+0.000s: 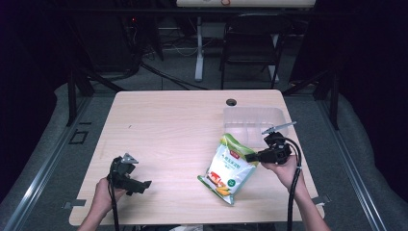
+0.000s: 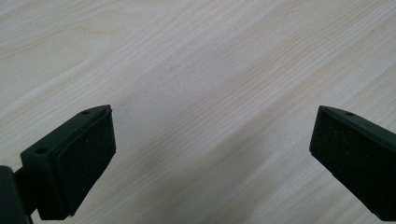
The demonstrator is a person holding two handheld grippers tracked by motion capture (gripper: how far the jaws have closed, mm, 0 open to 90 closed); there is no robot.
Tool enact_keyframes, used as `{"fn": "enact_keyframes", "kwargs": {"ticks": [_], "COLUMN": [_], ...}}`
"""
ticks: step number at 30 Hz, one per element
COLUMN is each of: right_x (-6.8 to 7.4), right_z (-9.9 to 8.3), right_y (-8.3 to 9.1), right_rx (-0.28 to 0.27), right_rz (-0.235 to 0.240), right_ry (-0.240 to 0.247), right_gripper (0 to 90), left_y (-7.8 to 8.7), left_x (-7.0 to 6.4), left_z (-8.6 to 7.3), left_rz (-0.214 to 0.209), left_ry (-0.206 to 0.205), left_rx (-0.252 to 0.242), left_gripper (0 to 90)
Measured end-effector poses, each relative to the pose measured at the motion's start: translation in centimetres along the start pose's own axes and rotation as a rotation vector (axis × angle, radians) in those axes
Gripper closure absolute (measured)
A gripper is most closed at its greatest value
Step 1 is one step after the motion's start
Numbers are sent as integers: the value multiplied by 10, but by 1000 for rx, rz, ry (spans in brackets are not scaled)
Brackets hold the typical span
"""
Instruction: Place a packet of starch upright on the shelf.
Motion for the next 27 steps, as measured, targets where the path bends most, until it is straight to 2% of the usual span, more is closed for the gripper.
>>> {"fn": "enact_keyframes", "kwargs": {"ticks": [4, 8, 19, 27], "right_x": [2, 7, 31, 38], "right_z": [5, 11, 26, 36], "right_y": [0, 1, 10, 15], "right_rx": [3, 0, -5, 2], "right_rz": [-1, 19, 72, 54], "right_ry": [15, 24, 74, 116], "right_gripper": [896, 897, 899, 900], "left_y": [0, 0, 0, 0], "left_x": [0, 0, -1, -1], "left_z": [0, -1, -1, -1], "left_rz": [0, 1, -2, -2], "left_ry": [-1, 3, -3, -3], "left_rx": [1, -1, 2, 1], "left_gripper": [3, 3, 3, 3]}}
Point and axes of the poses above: each handheld gripper's, and its own axes: y roughly backward along the jaws, z roughly out of its top, x roughly to its left, the point moved 10 cm from there along -y, roughly forward along the jaws, and after that the axes turned 13 degrees about -x, right-handed, at the moved point
